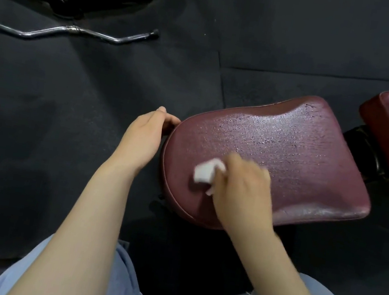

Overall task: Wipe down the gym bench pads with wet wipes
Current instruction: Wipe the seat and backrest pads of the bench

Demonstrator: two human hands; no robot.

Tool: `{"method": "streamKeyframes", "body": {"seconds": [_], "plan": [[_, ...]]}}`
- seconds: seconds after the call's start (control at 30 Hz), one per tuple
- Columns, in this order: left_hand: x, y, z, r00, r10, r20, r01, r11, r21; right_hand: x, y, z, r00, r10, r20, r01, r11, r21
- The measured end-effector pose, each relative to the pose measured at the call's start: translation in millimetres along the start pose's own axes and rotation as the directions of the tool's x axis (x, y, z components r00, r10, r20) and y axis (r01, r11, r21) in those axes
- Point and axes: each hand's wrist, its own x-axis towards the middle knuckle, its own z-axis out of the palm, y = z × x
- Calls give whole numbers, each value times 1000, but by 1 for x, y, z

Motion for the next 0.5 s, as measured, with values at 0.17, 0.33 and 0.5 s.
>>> {"method": "streamKeyframes", "body": {"seconds": [0.17,0.33,0.5], "plan": [[-2,3,11,998,50,-31,-47,995,92,111,-23,29,999,19,33,-16,995,-97],[-3,4,10,998,59,-6,-58,990,130,4,16,-11,998,44,51,-42,998,-42],[-2,6,8,993,116,-18,-111,980,166,-44,38,-33,989,101,108,-104,994,20]]}}
